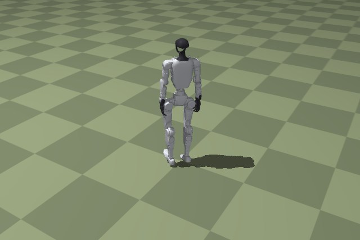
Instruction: In place motions
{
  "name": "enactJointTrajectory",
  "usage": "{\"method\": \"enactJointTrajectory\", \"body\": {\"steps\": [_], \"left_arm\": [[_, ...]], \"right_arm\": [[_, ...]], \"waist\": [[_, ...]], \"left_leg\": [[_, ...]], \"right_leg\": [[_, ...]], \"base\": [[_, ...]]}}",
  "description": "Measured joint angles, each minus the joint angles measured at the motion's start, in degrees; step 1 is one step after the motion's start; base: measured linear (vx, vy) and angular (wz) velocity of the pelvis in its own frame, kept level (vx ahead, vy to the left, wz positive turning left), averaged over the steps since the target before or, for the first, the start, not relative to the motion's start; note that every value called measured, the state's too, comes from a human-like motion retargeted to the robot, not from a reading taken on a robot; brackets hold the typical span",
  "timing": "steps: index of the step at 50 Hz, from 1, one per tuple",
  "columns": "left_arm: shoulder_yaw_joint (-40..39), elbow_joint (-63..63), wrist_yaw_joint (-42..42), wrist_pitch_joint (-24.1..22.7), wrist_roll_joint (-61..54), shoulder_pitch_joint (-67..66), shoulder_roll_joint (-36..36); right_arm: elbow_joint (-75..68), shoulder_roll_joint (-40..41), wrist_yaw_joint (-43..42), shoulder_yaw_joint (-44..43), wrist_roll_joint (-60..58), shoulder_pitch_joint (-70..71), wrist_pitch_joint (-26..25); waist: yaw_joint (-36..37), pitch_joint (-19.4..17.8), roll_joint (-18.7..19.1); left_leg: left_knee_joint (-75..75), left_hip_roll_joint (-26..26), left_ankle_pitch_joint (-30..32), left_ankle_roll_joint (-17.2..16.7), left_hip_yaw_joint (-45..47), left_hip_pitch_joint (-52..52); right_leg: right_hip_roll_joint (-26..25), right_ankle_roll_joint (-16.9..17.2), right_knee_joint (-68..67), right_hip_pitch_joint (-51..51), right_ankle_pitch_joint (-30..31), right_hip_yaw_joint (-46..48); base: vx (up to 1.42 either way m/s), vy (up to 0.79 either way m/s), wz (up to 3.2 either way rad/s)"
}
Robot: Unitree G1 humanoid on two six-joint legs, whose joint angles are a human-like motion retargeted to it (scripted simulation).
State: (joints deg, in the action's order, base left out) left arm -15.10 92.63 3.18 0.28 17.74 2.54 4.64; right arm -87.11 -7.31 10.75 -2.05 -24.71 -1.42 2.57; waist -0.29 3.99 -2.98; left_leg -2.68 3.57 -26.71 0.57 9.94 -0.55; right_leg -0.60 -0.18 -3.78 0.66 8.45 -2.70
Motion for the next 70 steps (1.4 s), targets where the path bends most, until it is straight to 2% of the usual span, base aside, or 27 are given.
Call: {"method": "enactJointTrajectory", "body": {"steps": [10, 15, 17, 20, 22, 23, 27, 33, 38, 42, 47, 50, 52, 53, 55, 57, 60, 62, 63, 65, 67, 70], "left_arm": [[-1.02, 0.04, -0.01, -0.18, 1.06, -2.85, 0.61], [-1.49, 0.14, -0.57, -0.37, 0.66, -5.62, 1.60], [-1.53, 0.26, -1.19, -0.65, 0.34, -6.59, 1.92], [-1.79, 0.66, -2.04, -1.04, -0.11, -6.79, 2.63], [-1.66, 1.07, -2.36, -1.44, -0.18, -6.74, 3.31], [-1.39, 1.46, -2.41, -1.66, -0.26, -6.93, 3.64], [-0.58, 3.72, -1.31, -1.15, 0.98, -8.79, 4.62], [-2.59, 4.65, -1.03, -1.77, 1.42, -13.17, 5.45], [-3.31, 4.78, -0.72, -1.26, -0.46, -15.44, 6.37], [-3.66, 4.78, -0.59, -1.29, -0.78, -16.19, 6.84], [-3.28, 4.78, -0.90, -1.24, -0.80, -16.15, 6.63], [-2.19, 4.78, -1.52, -1.16, -1.36, -14.57, 6.14], [-0.76, 4.78, -2.46, -0.76, -1.92, -12.27, 5.49], [-0.07, 4.78, -2.98, -0.59, -2.23, -10.82, 5.12], [2.28, 4.78, -4.04, -0.43, -3.29, -6.42, 4.61], [5.89, 4.78, -5.31, -1.67, -3.83, -1.36, 4.30], [10.03, 4.60, -4.58, -2.84, -5.07, 6.74, 1.98], [9.40, 2.01, -1.99, -3.58, -6.83, 10.32, 0.30], [8.71, 0.48, -0.32, -3.94, -8.45, 12.26, -0.25], [6.94, -2.47, 2.20, -4.12, -11.81, 16.55, -0.90], [5.16, -4.93, 1.63, -4.96, -12.57, 19.95, -1.80], [5.89, -6.43, 0.36, -7.12, -14.54, 23.93, -2.42]], "right_arm": [[-1.64, -0.50, -1.64, 0.36, 2.81, -0.49, -0.14], [-3.20, -0.10, -2.29, 2.56, 5.25, 2.98, -0.16], [-2.96, 0.31, -2.44, 4.04, 6.94, 5.30, -0.20], [-0.90, 1.49, -2.07, 5.83, 9.04, 10.01, 0.22], [1.51, 2.44, -1.50, 6.21, 9.78, 13.38, 0.85], [2.61, 2.84, -1.12, 6.36, 10.06, 14.98, 1.16], [5.75, 4.40, -0.60, 4.59, 11.11, 20.56, 1.26], [9.10, 6.06, -0.75, 6.51, 13.44, 25.14, 2.36], [9.81, 6.24, -0.57, 6.34, 12.64, 25.63, 2.74], [9.32, 6.43, -0.78, 6.86, 12.53, 23.96, 3.18], [7.37, 5.90, -0.41, 7.53, 11.18, 20.48, 3.08], [6.65, 5.25, -0.79, 7.65, 9.83, 17.13, 3.21], [6.59, 4.42, -0.78, 6.90, 7.92, 13.92, 3.48], [6.44, 4.02, -0.68, 6.57, 6.96, 12.23, 3.54], [6.35, 3.31, -0.82, 5.16, 5.72, 8.82, 3.54], [5.77, 2.34, -1.55, 2.71, 6.10, 5.40, 4.10], [3.43, 0.70, -1.32, -0.56, 5.74, 1.63, 3.65], [1.17, -0.39, -2.13, -1.82, 5.11, -0.35, 3.12], [-0.04, -1.17, -2.61, -1.81, 5.32, -1.04, 2.96], [-2.80, -2.79, -2.67, -1.61, 5.73, -1.65, 2.54], [-5.18, -4.03, -2.67, -2.48, 5.71, -2.75, 1.89], [-7.89, -5.70, -4.16, -4.67, 5.82, -5.59, 1.21]], "waist": [[0.04, -0.05, 0.93], [-0.34, -1.07, 0.54], [-0.57, -2.30, -0.10], [-1.65, -5.06, -1.27], [0.08, -7.13, -2.36], [1.78, -8.04, -3.04], [7.89, -9.45, -4.21], [9.34, -9.26, -5.18], [9.47, -8.56, -5.11], [7.78, -6.98, -3.91], [5.22, -4.17, -2.25], [4.14, -3.25, -0.85], [2.26, -2.65, 0.11], [0.79, -2.41, 0.48], [-0.45, -2.73, 0.39], [0.29, -4.47, 0.73], [2.97, -4.88, 1.31], [0.08, -5.41, 2.21], [-2.26, -5.97, 2.76], [-6.79, -6.75, 3.55], [-10.24, -7.97, 4.11], [-12.77, -8.47, 4.97]], "left_leg": [[-1.20, -1.06, -1.06, -1.52, 0.44, -0.40], [-9.02, -2.00, -2.55, -4.29, 0.71, 2.34], [-16.14, -2.33, -0.13, -5.73, 1.34, 5.42], [-30.51, -3.46, 10.35, -8.76, 0.40, 12.69], [-40.02, -2.17, 17.33, -8.21, -1.14, 19.15], [-44.13, -1.36, 18.60, -7.86, -1.42, 21.95], [-58.53, -4.62, 15.38, -6.58, 4.45, 31.80], [-67.67, -5.99, 10.90, -5.25, 6.89, 40.33], [-60.53, -5.46, 10.53, -6.26, 6.72, 36.79], [-46.07, -3.28, 8.95, -8.16, 5.48, 26.89], [-26.71, -0.92, 6.48, -8.86, 5.25, 13.96], [-13.73, -0.51, -2.99, -5.82, 8.84, 5.34], [-7.95, -0.24, -3.87, -2.42, 9.74, 2.02], [-7.11, -0.09, -3.11, -2.58, 6.72, 2.14], [-7.24, -0.20, -2.39, -2.92, 4.17, 3.54], [-6.67, -1.14, -2.68, -2.01, 4.88, 2.29], [-4.89, -2.16, -3.01, -0.82, 6.77, 1.94], [-4.84, -2.87, -2.99, -0.51, 5.21, 2.30], [-4.76, -3.29, -2.97, -0.35, 4.63, 2.16], [-3.13, -3.44, -2.43, 0.19, 4.40, 1.60], [-2.87, -4.53, -1.70, 0.16, 5.12, 1.38], [-2.69, -6.53, -0.36, -0.97, 5.73, 1.32]], "right_leg": [[-1.01, -0.71, -0.19, -0.08, 0.59, -1.10], [-0.40, -1.17, -0.62, -0.57, 1.08, -1.48], [0.34, -1.29, -0.79, -1.03, 1.36, -1.76], [1.77, -1.42, -0.96, -1.26, 1.81, -0.78], [2.36, -1.55, -0.69, -1.20, 2.54, -1.38], [2.82, -1.53, -0.51, -1.27, 2.98, -2.16], [3.57, -2.60, 0.05, -1.01, 4.13, -1.92], [4.02, -3.55, -0.21, -0.33, 3.99, -2.73], [4.03, -2.67, 0.20, -1.10, 3.73, -0.54], [3.17, -1.75, 0.88, -2.06, 3.21, 1.99], [1.68, -1.78, -0.01, -2.29, 1.31, 3.57], [-0.05, -2.66, -1.92, -2.56, -0.88, 4.14], [-0.86, -3.65, -4.52, -2.33, -3.16, 5.82], [-1.13, -4.29, -6.22, -1.94, -4.21, 6.74], [-0.84, -5.19, -11.17, 0.16, -4.94, 8.28], [-0.16, -5.61, -18.18, 2.07, -1.13, 11.09], [0.80, -5.80, -33.53, 10.72, 12.05, 11.47], [-2.09, -5.15, -42.71, 17.97, 18.97, 6.69], [-3.93, -5.96, -47.35, 21.51, 17.72, 5.07], [1.32, -11.55, -57.31, 28.10, 13.20, 10.86], [0.68, -11.40, -64.25, 33.53, 10.66, 10.45], [-3.82, -7.06, -70.60, 39.46, 8.46, 8.17]], "base": [[-0.07, -0.02, -0.13], [-0.10, -0.03, -0.07], [-0.18, -0.04, 0.18], [-0.31, -0.05, 0.51], [-0.35, -0.09, -0.04], [-0.25, -0.08, -0.57], [-0.10, -0.04, -0.51], [0.00, -0.02, -0.03], [0.08, -0.04, 0.19], [0.15, -0.02, 0.18], [0.26, 0.02, 0.06], [0.27, 0.01, -0.02], [0.35, 0.03, 0.51], [0.26, -0.01, 0.70], [0.14, -0.04, 0.54], [0.12, -0.03, 0.18], [0.07, 0.03, -0.57], [0.02, 0.05, 0.10], [-0.03, 0.07, 0.49], [-0.09, 0.10, 0.50], [-0.05, 0.03, 0.61], [0.08, -0.06, 0.49]]}}
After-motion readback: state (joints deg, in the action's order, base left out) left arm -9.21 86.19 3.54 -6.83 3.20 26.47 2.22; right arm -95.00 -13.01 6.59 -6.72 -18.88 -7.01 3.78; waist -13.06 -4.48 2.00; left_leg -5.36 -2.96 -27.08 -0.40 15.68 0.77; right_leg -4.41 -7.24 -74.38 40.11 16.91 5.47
